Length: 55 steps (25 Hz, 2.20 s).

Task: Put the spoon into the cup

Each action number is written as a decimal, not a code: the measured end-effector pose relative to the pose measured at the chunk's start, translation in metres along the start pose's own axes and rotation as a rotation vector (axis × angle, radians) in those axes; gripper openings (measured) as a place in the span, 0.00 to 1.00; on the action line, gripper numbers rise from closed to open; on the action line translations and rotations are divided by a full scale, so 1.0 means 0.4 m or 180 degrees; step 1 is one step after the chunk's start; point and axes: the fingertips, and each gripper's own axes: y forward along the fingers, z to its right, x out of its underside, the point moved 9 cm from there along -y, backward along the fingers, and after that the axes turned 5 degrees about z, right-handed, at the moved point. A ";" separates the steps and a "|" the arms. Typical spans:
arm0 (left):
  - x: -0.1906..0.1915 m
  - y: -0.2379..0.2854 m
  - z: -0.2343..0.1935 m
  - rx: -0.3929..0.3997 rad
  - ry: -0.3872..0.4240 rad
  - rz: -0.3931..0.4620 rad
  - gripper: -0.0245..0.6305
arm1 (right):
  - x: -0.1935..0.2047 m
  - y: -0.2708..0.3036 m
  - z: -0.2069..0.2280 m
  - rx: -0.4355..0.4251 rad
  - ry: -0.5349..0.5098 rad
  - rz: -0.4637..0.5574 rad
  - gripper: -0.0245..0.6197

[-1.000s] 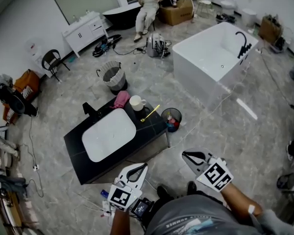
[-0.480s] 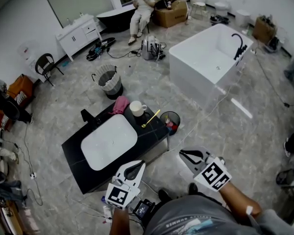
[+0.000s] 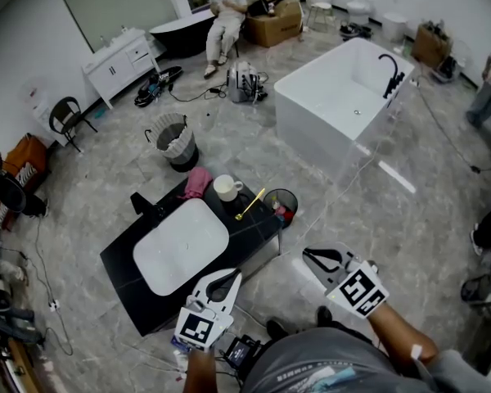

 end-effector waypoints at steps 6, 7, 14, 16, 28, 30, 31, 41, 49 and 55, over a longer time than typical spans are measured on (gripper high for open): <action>0.006 -0.030 -0.045 0.0023 0.0023 0.0105 0.04 | -0.040 0.038 -0.016 0.0064 -0.0052 -0.0003 0.09; 0.008 -0.039 -0.052 0.0018 0.0012 0.0116 0.04 | -0.049 0.045 -0.024 0.0071 -0.0059 0.0006 0.09; 0.014 -0.080 -0.096 0.0030 0.0003 0.0226 0.04 | -0.099 0.091 -0.072 0.0060 -0.0197 0.0015 0.09; 0.014 -0.084 -0.103 0.0018 0.0012 0.0227 0.04 | -0.109 0.100 -0.074 0.0034 -0.0228 0.0021 0.09; -0.016 0.006 -0.092 -0.0351 -0.0022 0.0071 0.04 | -0.087 0.144 0.085 -0.0304 -0.0229 0.0143 0.09; -0.032 0.038 -0.094 -0.0407 -0.0009 0.0064 0.04 | -0.076 0.147 0.128 -0.0352 -0.0225 0.0147 0.09; -0.038 0.053 -0.097 -0.0442 -0.0004 0.0063 0.04 | -0.072 0.152 0.150 -0.0370 -0.0229 0.0147 0.09; -0.049 0.174 -0.096 -0.0719 -0.0022 -0.0005 0.04 | -0.038 0.194 0.290 -0.0648 -0.0243 0.0194 0.09; -0.058 0.230 -0.090 -0.0884 -0.0014 -0.0073 0.04 | -0.012 0.214 0.360 -0.0809 -0.0253 0.0234 0.09; -0.075 0.267 -0.070 -0.0962 0.0016 -0.0132 0.04 | 0.018 0.214 0.401 -0.0904 -0.0215 0.0251 0.09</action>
